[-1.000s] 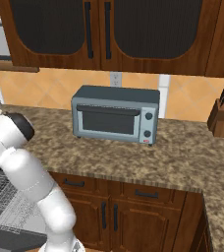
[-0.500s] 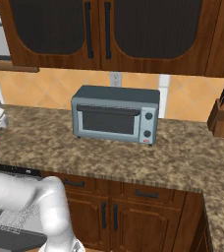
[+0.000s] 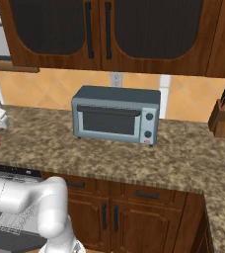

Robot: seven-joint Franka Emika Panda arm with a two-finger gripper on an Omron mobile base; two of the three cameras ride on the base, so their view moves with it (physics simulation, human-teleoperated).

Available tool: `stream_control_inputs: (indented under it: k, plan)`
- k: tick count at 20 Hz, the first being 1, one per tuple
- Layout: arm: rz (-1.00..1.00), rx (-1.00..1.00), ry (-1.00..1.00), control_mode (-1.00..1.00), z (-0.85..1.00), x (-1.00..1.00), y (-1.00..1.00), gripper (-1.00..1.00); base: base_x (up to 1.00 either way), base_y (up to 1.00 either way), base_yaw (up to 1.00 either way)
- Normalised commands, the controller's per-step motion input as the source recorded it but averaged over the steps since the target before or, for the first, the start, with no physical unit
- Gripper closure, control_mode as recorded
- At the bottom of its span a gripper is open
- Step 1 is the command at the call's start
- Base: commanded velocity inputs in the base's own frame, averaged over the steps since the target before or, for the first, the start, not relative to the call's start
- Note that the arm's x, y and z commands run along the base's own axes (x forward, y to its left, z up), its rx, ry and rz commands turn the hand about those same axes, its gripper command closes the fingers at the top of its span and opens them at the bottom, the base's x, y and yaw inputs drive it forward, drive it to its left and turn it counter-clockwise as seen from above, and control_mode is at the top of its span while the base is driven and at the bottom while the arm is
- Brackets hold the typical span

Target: Pick up the cup and bowl from the counter, place them in the dishwasher, and close the dishwasher door.

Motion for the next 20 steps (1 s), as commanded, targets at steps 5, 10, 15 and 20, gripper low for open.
stream_control_inputs:
  k: [5, 10, 15, 20]
  plan:
    - [0.0, 0.0, 0.08, -1.0, -0.21, 0.0, 0.0, -1.0, 0.0, 0.0, 0.0]
    - [0.0, 0.0, 0.05, -1.0, -0.53, 0.0, 0.0, -1.0, 0.0, 0.0, 0.0]
    - [0.0, 0.0, 0.02, -1.0, -0.65, 0.0, 0.0, -1.0, 0.0, 0.0, 0.0]
    - [0.0, 0.0, 0.01, -1.0, -0.24, 0.0, 0.0, -1.0, 0.0, 0.0, 0.0]
